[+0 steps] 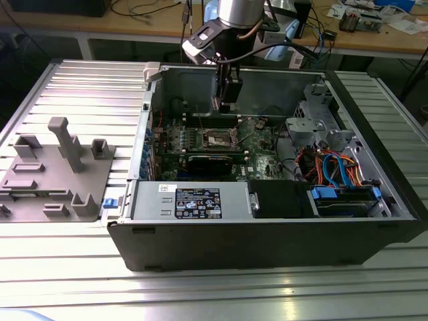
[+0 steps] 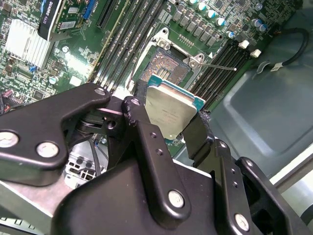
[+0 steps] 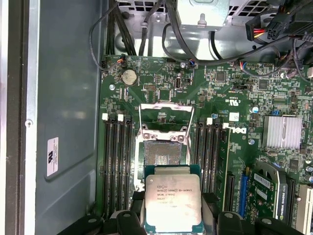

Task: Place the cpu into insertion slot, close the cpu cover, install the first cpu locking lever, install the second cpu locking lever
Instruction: 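Place the cpu into insertion slot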

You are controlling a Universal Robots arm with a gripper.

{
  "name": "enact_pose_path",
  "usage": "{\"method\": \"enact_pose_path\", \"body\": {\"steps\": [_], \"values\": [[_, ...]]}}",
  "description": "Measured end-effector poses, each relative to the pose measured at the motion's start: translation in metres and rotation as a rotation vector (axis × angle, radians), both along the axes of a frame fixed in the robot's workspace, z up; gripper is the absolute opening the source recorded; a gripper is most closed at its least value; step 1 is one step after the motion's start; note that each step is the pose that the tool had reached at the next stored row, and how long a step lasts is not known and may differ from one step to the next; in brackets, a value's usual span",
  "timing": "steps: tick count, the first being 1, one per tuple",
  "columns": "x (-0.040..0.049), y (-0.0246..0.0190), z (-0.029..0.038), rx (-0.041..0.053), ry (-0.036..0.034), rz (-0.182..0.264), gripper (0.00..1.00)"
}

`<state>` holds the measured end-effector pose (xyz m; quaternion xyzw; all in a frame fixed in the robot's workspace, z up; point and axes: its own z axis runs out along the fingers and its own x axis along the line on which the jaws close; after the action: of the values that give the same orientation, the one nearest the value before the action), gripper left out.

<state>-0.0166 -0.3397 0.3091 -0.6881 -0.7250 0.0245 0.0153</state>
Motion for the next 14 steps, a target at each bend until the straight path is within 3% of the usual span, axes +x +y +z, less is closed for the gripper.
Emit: {"method": "enact_pose_path", "body": {"steps": [14], "values": [[0.0,0.0,-0.0033,0.0001,0.0,0.0,0.54]]}}
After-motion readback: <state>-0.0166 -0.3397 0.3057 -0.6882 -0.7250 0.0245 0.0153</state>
